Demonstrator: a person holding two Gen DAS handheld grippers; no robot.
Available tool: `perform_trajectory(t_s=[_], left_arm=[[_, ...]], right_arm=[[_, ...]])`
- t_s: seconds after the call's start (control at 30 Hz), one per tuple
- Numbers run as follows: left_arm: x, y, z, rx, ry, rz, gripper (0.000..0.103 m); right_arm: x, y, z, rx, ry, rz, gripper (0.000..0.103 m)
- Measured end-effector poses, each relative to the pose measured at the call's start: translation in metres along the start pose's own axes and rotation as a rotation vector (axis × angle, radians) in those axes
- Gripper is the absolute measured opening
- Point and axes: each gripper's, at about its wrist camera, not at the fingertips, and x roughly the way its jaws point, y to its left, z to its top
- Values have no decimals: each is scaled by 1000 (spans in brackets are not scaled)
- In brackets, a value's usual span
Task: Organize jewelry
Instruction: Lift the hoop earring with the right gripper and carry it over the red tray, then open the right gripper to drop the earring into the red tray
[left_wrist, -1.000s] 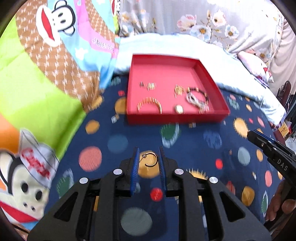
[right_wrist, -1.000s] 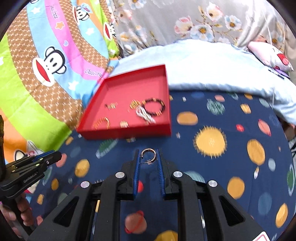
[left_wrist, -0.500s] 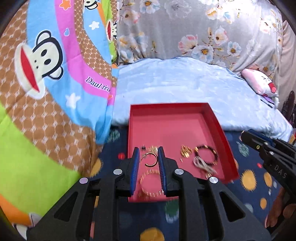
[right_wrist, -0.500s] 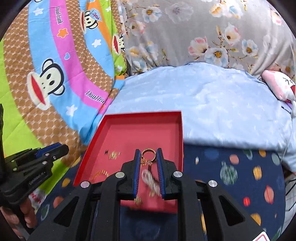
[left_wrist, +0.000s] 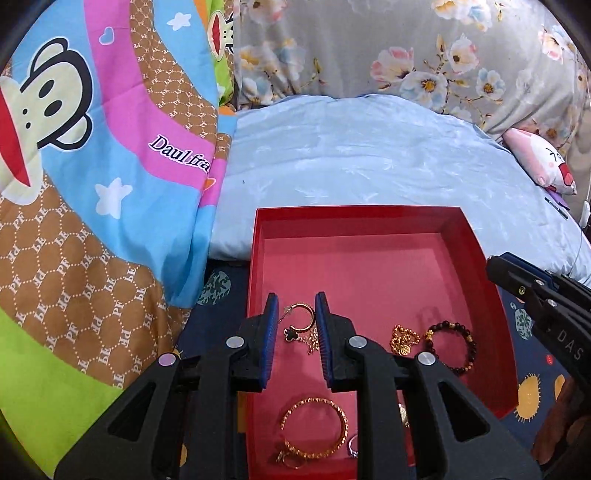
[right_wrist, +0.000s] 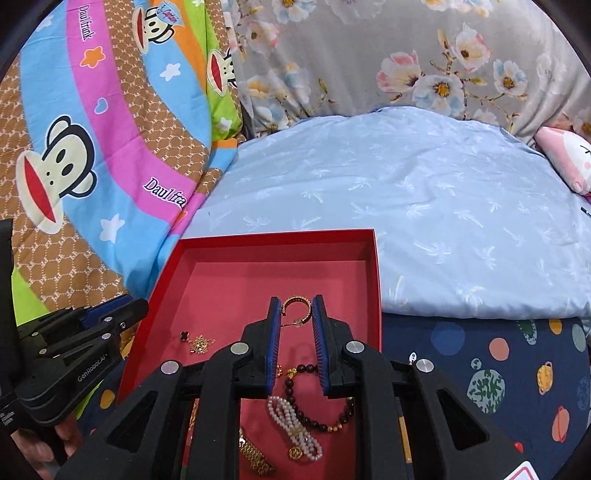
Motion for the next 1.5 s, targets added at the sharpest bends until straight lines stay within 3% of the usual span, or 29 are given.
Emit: perform_trajectory(t_s=[0.8,1.33,1.4,1.43,1.5], left_arm=[[45,-6,28,7,4,10,19],[72,-5,27,-7,22,49,21],[74,-4,26,-12,25,63,33],[74,-3,25,-15,19,75,47],[72,-2,24,-20,4,65,53]], right_arm=[[50,-2,9,-22,57,-38,16],[69,-3,5,-8,83,-56,17],[68,-3,5,-5,81,-48,17],[67,-3,5,-4,75,-48,17],[64,-3,6,7,54,-38,29]])
